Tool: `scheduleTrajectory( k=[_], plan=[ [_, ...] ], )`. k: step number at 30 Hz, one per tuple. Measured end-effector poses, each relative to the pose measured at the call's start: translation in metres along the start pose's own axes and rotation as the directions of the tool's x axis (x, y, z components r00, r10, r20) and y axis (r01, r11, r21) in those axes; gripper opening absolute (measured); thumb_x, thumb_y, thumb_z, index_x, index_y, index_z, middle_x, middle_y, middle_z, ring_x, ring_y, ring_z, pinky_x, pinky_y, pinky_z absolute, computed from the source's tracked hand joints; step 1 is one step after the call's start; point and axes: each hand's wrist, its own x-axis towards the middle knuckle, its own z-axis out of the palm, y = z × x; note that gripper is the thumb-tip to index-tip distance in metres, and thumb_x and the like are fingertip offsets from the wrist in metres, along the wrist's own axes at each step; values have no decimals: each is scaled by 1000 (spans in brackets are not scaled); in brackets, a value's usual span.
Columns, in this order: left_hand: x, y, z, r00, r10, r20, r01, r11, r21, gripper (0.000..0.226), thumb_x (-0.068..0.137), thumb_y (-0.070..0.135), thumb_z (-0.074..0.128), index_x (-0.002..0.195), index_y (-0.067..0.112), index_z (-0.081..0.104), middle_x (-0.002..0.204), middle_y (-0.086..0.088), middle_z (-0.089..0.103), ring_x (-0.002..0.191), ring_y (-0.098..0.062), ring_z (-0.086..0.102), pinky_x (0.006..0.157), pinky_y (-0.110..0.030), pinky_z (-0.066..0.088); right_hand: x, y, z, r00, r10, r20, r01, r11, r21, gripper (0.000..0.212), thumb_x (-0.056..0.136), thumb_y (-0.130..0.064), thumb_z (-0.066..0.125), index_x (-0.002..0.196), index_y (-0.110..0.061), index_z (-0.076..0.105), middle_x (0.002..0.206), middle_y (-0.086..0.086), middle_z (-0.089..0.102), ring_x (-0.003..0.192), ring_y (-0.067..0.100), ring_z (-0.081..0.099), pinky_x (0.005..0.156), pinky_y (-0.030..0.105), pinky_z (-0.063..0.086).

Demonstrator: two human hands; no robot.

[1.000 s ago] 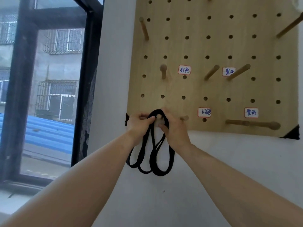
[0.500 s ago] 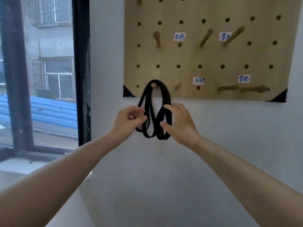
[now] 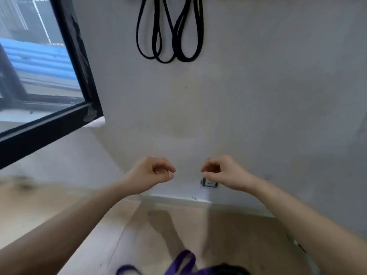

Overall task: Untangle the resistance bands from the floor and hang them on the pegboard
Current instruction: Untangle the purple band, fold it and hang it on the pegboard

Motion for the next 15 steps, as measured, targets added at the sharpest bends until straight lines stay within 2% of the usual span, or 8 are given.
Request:
scheduleTrajectory(
  k=[1,3,5,7,9,11,13,15],
  plan=[
    [-8,-20,19,998,-43,37,44,999,-11,15,81,32,77,93,23,78,72,4,70,68,-2,61,67,-16,47,-6,18,18,998,44,50,-43,999,-13,8,90,-14,71,95,-10,75,86,7,75,76,14,67,74,32,54],
    [-26,-58,57,989,-118,86,120,993,-19,8,83,29,78,90,29,75,69,10,69,65,2,59,68,-15,46,-20,50,54,985,105,137,-97,993,-66,11,89,-19,72,98,-12,75,87,4,75,79,12,68,75,29,53],
    [-48,-98,96,970,-201,141,204,979,-13,8,81,33,76,89,34,73,68,18,69,64,3,59,69,-17,46,-35,77,89,963,158,219,-137,985,-108,13,88,-23,73,98,-17,75,85,-2,73,80,9,67,75,24,53],
    [-71,-131,132,937,-267,224,268,963,26,12,86,25,77,92,34,73,71,20,69,68,3,61,72,-16,47,-50,105,126,931,213,295,-169,971,-168,15,85,-26,73,99,-21,75,89,-3,74,83,11,68,80,27,54],
    [-95,-156,165,895,-351,277,358,933,27,12,87,20,76,95,28,75,78,13,70,75,-4,64,78,-26,53,-67,132,163,889,271,369,-204,956,-213,16,84,-28,73,99,-23,75,91,-2,75,86,13,69,84,32,56],
    [-117,-177,193,828,-459,321,472,880,41,13,87,16,75,97,23,74,87,5,72,85,-19,68,86,-33,54,-83,153,195,836,330,439,-256,941,-220,19,83,-27,74,101,-21,75,94,2,76,89,17,70,85,33,56],
    [-137,-196,215,781,-528,333,527,844,101,17,84,28,77,99,28,70,95,4,73,91,-20,69,87,-31,54,-96,171,221,782,373,500,-286,927,-244,27,85,-25,75,110,-15,72,104,8,74,98,23,69,84,31,53],
    [-158,-213,232,748,-565,347,528,824,205,33,80,44,75,109,30,69,108,7,70,102,-17,68,91,-29,52,-110,185,242,740,400,540,-287,915,-285,38,86,-27,75,120,-14,67,117,9,70,110,26,65,89,32,50]
  ],
)
